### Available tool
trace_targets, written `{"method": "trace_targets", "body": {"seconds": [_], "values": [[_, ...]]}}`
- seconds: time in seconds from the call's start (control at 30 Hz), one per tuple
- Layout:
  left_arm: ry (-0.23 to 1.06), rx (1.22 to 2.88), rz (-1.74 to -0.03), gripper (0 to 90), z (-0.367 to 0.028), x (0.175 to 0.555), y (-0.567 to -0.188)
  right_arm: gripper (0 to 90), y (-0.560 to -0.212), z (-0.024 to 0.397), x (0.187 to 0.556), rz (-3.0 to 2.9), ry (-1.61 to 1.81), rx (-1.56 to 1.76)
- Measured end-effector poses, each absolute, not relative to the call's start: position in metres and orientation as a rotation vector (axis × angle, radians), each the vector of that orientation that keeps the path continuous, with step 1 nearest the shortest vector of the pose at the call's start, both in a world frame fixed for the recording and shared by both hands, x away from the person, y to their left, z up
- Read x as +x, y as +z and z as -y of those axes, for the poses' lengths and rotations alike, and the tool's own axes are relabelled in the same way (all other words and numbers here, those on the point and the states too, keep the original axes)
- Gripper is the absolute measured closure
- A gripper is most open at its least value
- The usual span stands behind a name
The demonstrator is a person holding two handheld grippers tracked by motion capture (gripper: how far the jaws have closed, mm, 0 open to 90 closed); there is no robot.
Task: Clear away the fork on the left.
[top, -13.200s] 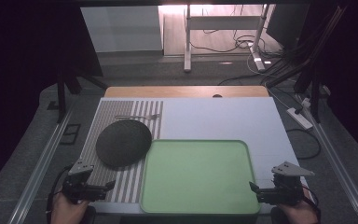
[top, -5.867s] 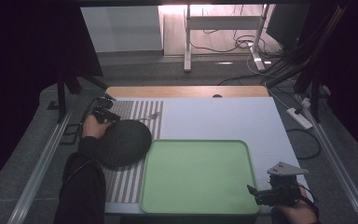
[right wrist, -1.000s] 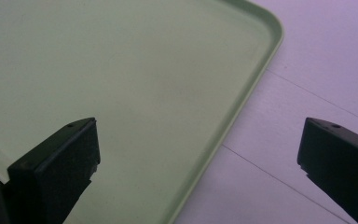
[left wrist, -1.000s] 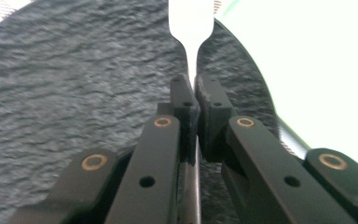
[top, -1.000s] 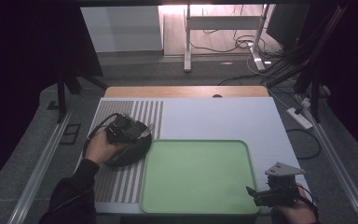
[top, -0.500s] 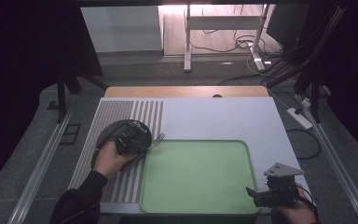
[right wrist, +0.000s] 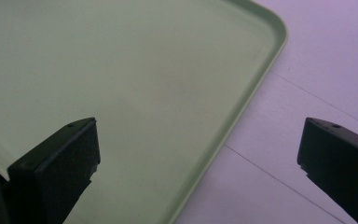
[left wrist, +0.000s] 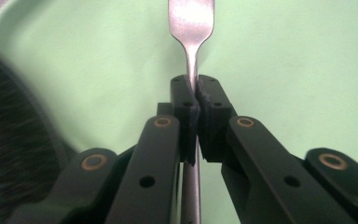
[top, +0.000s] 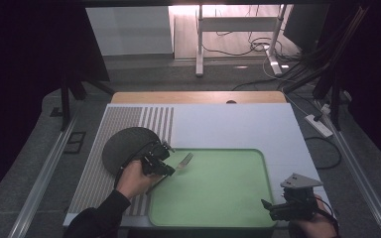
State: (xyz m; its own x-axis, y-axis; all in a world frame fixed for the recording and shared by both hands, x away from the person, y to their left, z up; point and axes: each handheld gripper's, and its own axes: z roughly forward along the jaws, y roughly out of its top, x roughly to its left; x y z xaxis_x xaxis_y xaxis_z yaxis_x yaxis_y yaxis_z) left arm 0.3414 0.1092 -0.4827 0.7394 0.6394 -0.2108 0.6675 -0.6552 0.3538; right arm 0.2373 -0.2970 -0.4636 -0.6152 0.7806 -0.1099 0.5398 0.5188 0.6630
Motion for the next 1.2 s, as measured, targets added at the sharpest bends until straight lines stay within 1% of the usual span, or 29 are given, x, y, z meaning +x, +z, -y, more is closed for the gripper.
{"method": "trace_targets", "body": {"seconds": [0.23,0.43,0.5,0.53,0.57,0.6,0.63,0.67,0.77,0.87,0.9,1.0,1.2], "values": [[-0.118,2.543,-0.982,85.7,-0.087,0.335,-0.488,0.0,-0.464,0.297,0.237,-2.369,0.835,1.085],[-0.144,2.583,-0.994,85.3,-0.081,0.334,-0.501,0.0,-0.463,0.297,0.237,-2.374,0.839,1.082],[-0.17,2.566,-0.99,84.7,-0.082,0.335,-0.505,0.0,-0.463,0.297,0.237,-2.374,0.841,1.082],[-0.162,2.567,-0.983,84.4,-0.082,0.335,-0.504,0.0,-0.463,0.297,0.237,-2.374,0.842,1.081],[-0.129,2.567,-0.974,80.3,-0.082,0.335,-0.504,0.0,-0.463,0.297,0.237,-2.375,0.842,1.081],[-0.085,2.531,-0.955,76.5,-0.082,0.334,-0.501,0.0,-0.463,0.297,0.237,-2.375,0.842,1.08],[-0.085,2.531,-0.955,76.6,-0.082,0.334,-0.501,0.0,-0.463,0.297,0.237,-2.375,0.842,1.08],[-0.045,2.51,-0.933,77.6,-0.08,0.333,-0.495,0.0,-0.463,0.297,0.237,-2.377,0.842,1.079],[-0.032,2.511,-0.888,87.2,-0.075,0.33,-0.492,0.0,-0.463,0.297,0.237,-2.377,0.842,1.079],[-0.073,2.562,-0.862,88.5,-0.067,0.328,-0.499,0.0,-0.463,0.297,0.237,-2.378,0.841,1.08],[-0.062,2.594,-0.86,88.5,-0.064,0.328,-0.504,0.0,-0.463,0.297,0.237,-2.377,0.842,1.078],[-0.06,2.59,-0.869,88.5,-0.066,0.33,-0.505,0.0,-0.463,0.297,0.237,-2.377,0.842,1.078],[-0.003,2.602,-0.905,88.6,-0.077,0.334,-0.505,0.0,-0.463,0.297,0.237,-2.375,0.845,1.078]]}}
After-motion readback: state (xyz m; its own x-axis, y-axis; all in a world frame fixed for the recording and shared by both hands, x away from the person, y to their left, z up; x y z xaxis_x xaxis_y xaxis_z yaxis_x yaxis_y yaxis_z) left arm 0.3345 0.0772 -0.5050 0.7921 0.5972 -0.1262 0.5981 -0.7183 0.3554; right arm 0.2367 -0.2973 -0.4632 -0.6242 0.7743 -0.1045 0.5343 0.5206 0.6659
